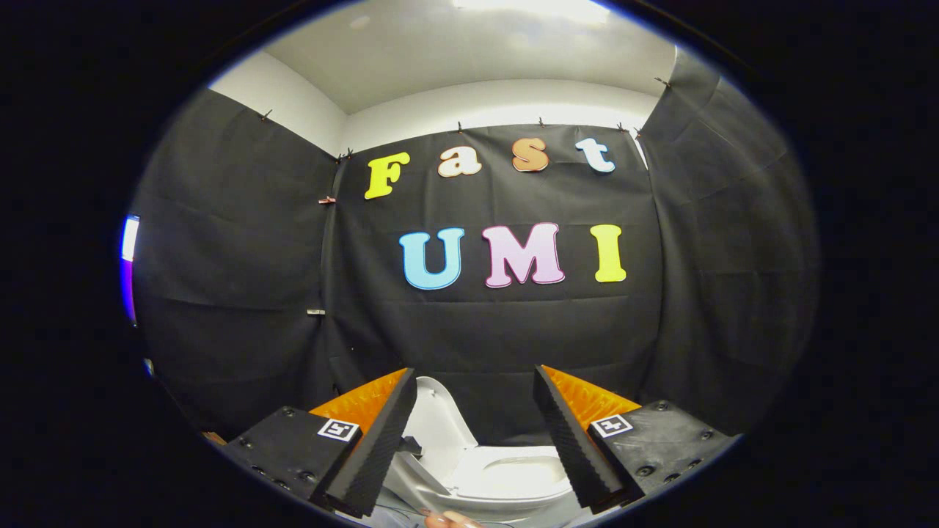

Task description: Open the toilet lid.

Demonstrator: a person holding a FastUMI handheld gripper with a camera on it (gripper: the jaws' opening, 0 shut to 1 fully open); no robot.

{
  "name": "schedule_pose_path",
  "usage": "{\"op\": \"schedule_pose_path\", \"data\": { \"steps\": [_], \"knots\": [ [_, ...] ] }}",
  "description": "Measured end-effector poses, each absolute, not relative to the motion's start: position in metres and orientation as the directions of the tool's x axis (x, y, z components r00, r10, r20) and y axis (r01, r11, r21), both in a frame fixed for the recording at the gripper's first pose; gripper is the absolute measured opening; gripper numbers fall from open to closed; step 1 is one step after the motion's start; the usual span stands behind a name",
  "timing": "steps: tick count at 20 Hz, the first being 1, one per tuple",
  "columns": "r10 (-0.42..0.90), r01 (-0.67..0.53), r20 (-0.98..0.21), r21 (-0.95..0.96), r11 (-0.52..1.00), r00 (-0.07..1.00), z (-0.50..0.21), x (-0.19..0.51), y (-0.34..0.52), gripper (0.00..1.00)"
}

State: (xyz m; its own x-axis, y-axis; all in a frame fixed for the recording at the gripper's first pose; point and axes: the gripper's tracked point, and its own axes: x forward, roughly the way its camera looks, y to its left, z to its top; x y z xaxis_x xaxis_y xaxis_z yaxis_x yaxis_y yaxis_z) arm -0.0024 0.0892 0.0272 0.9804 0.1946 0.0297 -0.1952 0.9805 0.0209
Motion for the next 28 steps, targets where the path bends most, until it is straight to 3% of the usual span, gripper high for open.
{"op": "schedule_pose_path", "data": {
  "steps": [13, 28],
  "knots": [
    [0.116, -0.116, 0.051, -0.009, 0.993, 0.992, 0.034, -0.011, 0.059, 0.99],
    [0.126, -0.124, 0.06, -0.032, 0.992, 0.99, 0.04, -0.014, 0.062, 0.99]
  ]
}}
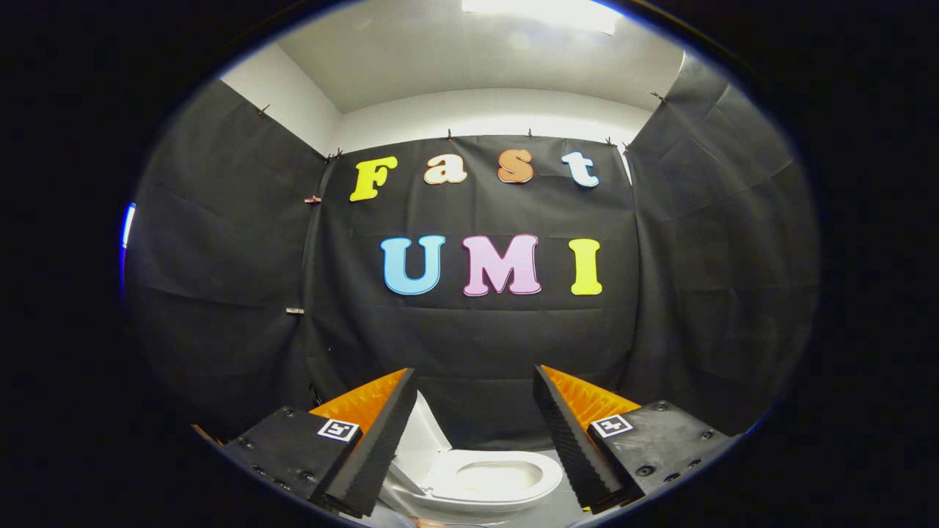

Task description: Open the toilet lid.

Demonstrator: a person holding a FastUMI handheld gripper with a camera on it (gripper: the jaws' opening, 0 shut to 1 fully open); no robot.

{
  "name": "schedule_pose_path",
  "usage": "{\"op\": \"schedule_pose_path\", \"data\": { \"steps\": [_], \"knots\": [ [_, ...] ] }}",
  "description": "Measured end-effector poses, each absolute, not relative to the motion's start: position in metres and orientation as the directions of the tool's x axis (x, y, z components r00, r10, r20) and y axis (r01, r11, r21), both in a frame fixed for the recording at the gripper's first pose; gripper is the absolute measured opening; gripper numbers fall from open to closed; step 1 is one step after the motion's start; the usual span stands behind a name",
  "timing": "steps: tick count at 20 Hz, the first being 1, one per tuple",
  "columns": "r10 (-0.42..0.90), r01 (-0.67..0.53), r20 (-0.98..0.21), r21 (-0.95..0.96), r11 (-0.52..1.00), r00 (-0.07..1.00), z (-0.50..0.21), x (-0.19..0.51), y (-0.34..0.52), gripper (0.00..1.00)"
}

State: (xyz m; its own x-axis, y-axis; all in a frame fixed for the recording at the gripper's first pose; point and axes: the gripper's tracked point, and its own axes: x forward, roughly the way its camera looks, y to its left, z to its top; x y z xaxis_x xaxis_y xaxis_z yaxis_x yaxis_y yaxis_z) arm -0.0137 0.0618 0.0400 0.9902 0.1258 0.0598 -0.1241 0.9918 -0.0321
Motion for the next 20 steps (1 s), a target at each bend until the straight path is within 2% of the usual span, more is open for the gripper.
{"op": "schedule_pose_path", "data": {
  "steps": [20],
  "knots": [
    [0.138, -0.135, 0.057, -0.064, 0.989, 0.989, 0.0378, -0.0147, 0.0725, 0.99]
  ]
}}
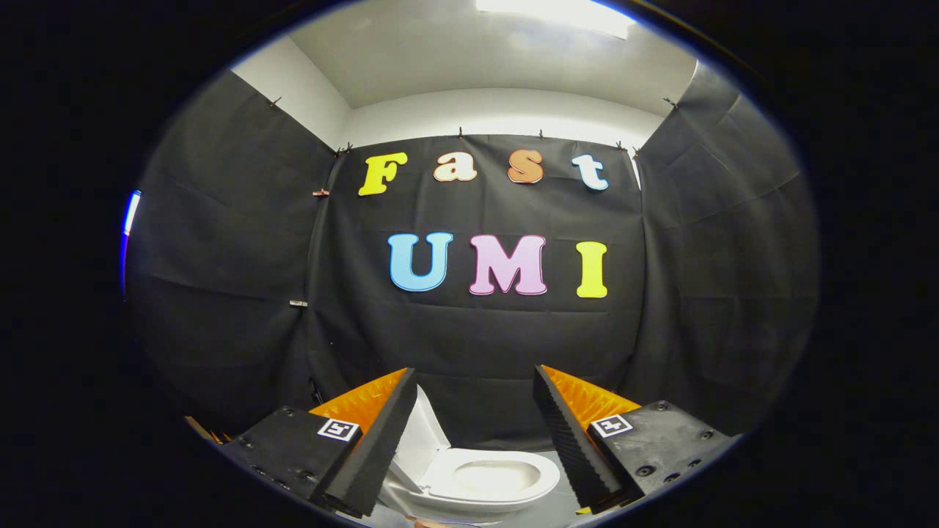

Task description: Open the toilet lid.

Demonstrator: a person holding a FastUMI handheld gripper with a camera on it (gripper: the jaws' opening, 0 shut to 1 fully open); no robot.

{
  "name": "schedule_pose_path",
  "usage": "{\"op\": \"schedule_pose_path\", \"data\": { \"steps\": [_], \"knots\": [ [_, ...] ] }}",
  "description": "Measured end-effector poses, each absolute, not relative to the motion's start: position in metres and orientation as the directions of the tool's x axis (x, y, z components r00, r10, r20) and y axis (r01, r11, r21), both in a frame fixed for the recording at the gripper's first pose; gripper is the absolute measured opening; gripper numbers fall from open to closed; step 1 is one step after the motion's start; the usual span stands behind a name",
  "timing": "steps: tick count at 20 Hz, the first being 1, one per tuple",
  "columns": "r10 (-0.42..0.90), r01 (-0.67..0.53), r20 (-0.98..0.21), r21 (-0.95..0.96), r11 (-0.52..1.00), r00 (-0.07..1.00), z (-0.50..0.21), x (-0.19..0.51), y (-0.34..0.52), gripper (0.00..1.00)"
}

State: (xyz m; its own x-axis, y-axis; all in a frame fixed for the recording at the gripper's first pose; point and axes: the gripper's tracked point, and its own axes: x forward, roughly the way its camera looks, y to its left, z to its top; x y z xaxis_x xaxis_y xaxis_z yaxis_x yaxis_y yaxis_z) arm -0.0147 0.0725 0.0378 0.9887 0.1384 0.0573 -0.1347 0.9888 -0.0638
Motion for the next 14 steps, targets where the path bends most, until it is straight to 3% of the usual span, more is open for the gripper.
{"op": "schedule_pose_path", "data": {
  "steps": [14],
  "knots": [
    [0.127, -0.124, 0.043, -0.057, 0.991, 0.991, 0.0338, -0.0146, 0.069, 0.99]
  ]
}}
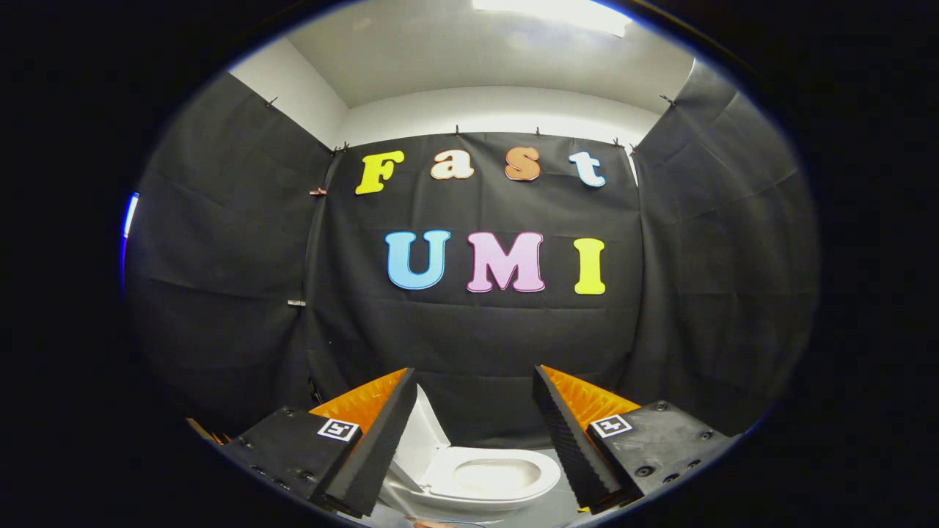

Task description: Open the toilet lid.

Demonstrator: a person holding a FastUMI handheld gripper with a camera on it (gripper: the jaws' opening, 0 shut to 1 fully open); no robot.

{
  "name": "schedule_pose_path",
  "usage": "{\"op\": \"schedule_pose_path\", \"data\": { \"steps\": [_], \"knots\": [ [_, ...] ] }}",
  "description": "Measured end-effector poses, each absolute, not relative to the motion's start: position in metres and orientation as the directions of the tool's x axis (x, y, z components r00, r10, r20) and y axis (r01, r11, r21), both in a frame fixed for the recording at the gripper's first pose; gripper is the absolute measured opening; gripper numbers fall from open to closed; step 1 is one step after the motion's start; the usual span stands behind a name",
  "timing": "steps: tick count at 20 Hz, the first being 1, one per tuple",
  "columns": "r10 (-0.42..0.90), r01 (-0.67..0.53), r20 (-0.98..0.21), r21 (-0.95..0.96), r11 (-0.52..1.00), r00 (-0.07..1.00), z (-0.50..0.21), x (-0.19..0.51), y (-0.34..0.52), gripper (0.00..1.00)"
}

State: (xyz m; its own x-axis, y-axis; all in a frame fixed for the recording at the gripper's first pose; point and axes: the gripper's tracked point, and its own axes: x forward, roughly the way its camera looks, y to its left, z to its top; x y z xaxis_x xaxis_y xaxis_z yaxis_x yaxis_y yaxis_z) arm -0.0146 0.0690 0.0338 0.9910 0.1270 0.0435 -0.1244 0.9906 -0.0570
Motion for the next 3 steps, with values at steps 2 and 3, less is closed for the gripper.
{"op": "schedule_pose_path", "data": {
  "steps": [2, 3],
  "knots": [
    [0.126, -0.124, 0.042, -0.058, 0.991, 0.991, 0.0338, -0.014, 0.069, 0.99],
    [0.126, -0.123, 0.041, -0.057, 0.991, 0.991, 0.0336, -0.0138, 0.0688, 0.98]
  ]
}}
